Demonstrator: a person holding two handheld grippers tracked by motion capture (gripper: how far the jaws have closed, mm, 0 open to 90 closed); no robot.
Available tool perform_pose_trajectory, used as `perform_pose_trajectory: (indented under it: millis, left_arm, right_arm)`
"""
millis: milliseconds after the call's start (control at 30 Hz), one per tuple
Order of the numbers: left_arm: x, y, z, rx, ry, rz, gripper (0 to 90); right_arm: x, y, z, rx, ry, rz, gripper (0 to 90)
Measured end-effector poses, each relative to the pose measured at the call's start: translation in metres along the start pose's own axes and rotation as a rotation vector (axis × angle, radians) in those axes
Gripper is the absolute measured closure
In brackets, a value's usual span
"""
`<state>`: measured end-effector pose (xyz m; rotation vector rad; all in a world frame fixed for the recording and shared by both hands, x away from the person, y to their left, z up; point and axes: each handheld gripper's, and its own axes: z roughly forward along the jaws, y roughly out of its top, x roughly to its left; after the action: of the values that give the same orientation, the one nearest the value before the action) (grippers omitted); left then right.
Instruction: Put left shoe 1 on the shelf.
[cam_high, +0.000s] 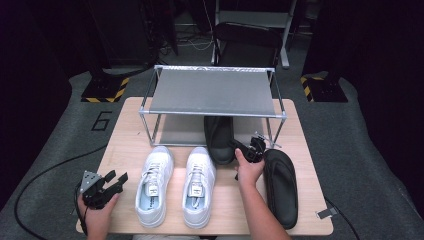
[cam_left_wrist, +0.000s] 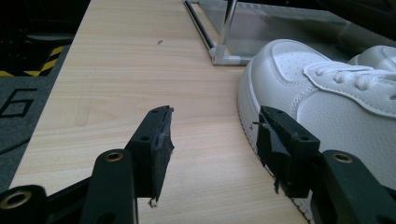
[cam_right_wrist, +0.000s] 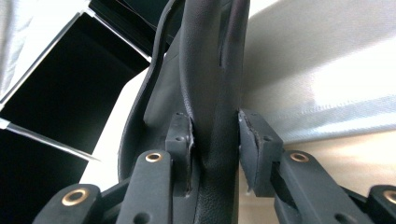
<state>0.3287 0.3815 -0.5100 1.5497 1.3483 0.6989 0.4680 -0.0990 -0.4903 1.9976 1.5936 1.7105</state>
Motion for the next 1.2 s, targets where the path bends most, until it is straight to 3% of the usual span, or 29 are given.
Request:
perform_pose_trajectory:
  millis: [133, 167, 200, 233, 267, 300, 433, 533, 567, 633, 700, 733, 833, 933, 1100, 1133, 1167, 1200]
  left_arm:
    - [0.001, -0.001, -0.001, -0.003, 0.002, -0.005, 45.0]
    - [0.002, -0.001, -0.001, 0.008, 0.002, -0.008, 45.0]
    - [0.002, -0.001, -0.001, 0.008, 0.002, -0.008, 45.0]
    - [0.002, -0.002, -0.002, 0.008, 0.003, -0.01, 45.0]
    - [0.002, -0.002, -0.002, 0.002, 0.004, -0.014, 45.0]
    - [0.002, -0.002, -0.002, 0.006, 0.006, -0.012, 45.0]
    - [0.002, -0.005, -0.003, -0.005, 0.018, -0.017, 45.0]
    - [0.002, -0.005, -0.004, -0.007, 0.021, -0.018, 45.0]
    - [0.003, -0.005, -0.005, 0.005, 0.016, -0.018, 45.0]
    - [0.004, -0.006, -0.007, 0.001, 0.02, -0.024, 45.0]
    - [0.004, -0.006, -0.007, 0.0, 0.022, -0.025, 45.0]
    - [0.005, -0.006, -0.008, -0.005, 0.024, -0.029, 45.0]
    - [0.005, -0.007, -0.008, -0.004, 0.026, -0.03, 45.0]
    - [0.006, -0.007, -0.008, -0.002, 0.026, -0.034, 45.0]
    - [0.007, -0.007, -0.009, 0.004, 0.026, -0.035, 45.0]
    - [0.007, -0.007, -0.01, 0.003, 0.027, -0.036, 45.0]
    - [0.007, -0.008, -0.01, -0.003, 0.03, -0.038, 45.0]
    - [0.007, -0.008, -0.01, -0.003, 0.03, -0.038, 45.0]
  right_arm:
    - [0.0, 0.002, 0.008, 0.002, -0.01, -0.007, 66.7]
    - [0.001, 0.002, 0.013, 0.013, -0.002, 0.03, 66.7]
    - [0.0, 0.003, 0.016, 0.001, -0.017, -0.002, 66.7]
    - [0.0, 0.003, 0.016, 0.001, -0.017, -0.002, 66.7]
    - [0.001, 0.003, 0.019, 0.004, -0.013, 0.018, 66.7]
    - [-0.002, 0.004, 0.024, 0.01, -0.031, 0.007, 66.7]
    - [-0.002, 0.005, 0.033, 0.005, -0.014, 0.054, 66.8]
    - [-0.003, 0.007, 0.037, 0.002, -0.02, 0.048, 66.8]
    - [-0.002, 0.007, 0.038, 0.009, -0.023, 0.071, 66.8]
    - [-0.005, 0.009, 0.04, -0.005, -0.017, 0.051, 66.8]
    - [-0.003, 0.01, 0.041, -0.002, -0.015, 0.07, 66.8]
    - [-0.004, 0.011, 0.043, -0.014, -0.027, 0.049, 66.8]
    - [-0.001, 0.013, 0.045, -0.012, -0.025, 0.066, 66.8]
    - [-0.001, 0.015, 0.048, -0.027, -0.025, 0.048, 66.8]
    - [0.001, 0.016, 0.05, -0.021, -0.022, 0.075, 66.8]
    - [-0.004, 0.016, 0.054, -0.066, -0.036, 0.012, 66.8]
    - [-0.002, 0.017, 0.053, -0.031, -0.04, 0.062, 66.8]
    - [-0.002, 0.017, 0.054, -0.033, -0.041, 0.064, 66.8]
